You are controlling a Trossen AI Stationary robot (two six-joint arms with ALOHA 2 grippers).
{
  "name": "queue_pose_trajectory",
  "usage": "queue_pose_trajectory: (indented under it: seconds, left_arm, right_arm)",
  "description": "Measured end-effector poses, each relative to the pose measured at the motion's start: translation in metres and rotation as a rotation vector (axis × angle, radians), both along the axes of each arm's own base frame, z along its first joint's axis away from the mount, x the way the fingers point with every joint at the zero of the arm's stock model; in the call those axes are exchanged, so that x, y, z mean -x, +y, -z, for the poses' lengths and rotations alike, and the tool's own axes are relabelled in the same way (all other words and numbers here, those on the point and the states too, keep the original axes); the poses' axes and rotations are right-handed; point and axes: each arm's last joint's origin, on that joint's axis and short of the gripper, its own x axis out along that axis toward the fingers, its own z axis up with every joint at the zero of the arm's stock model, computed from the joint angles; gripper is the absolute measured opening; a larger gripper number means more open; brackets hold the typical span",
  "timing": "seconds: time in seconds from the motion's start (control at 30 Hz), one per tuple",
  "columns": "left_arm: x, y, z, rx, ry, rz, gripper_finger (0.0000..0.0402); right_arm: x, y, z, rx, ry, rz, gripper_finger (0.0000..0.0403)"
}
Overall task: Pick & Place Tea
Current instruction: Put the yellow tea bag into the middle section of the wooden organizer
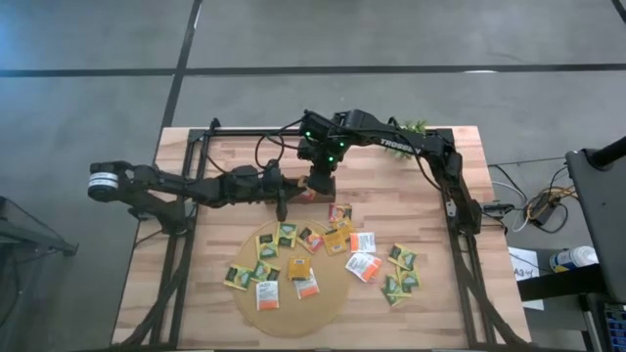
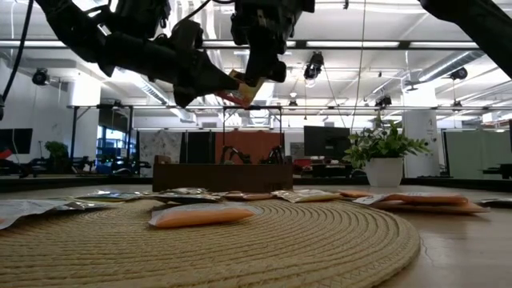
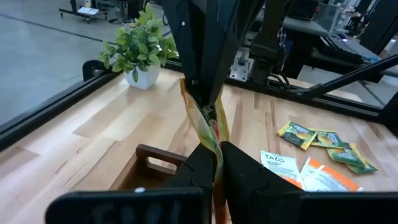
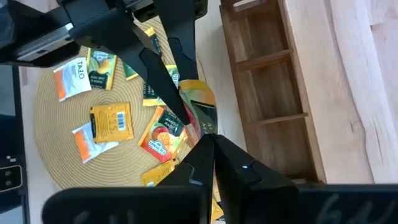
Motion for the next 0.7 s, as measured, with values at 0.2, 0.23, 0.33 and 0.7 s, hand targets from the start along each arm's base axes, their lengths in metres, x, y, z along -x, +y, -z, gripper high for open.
queue_pose_trajectory:
  seconds: [0.2,0.23,0.33,0.7]
  left_arm:
    - [0.001,0.001,0.004,0.061,0.032,-0.063,0.0083]
    - [0.002,0.002,0.006,0.068,0.044,-0.080,0.0095]
    - [0.005,0.002,0.009,0.093,0.093,-0.125,0.0130]
    - [0.054,-0.004,-0.002,0.158,0.323,-0.293,0.0153]
  right_arm:
    - [-0.001,-0.001,0.000,0.035,-0.006,-0.002,0.0008]
    - [-0.001,-0.001,0.000,0.042,-0.006,-0.005,0.0008]
    - [-0.001,-0.002,0.000,0.076,-0.003,0.001,0.0008]
    - [-0.010,-0.002,0.017,0.142,0.050,0.003,0.0008]
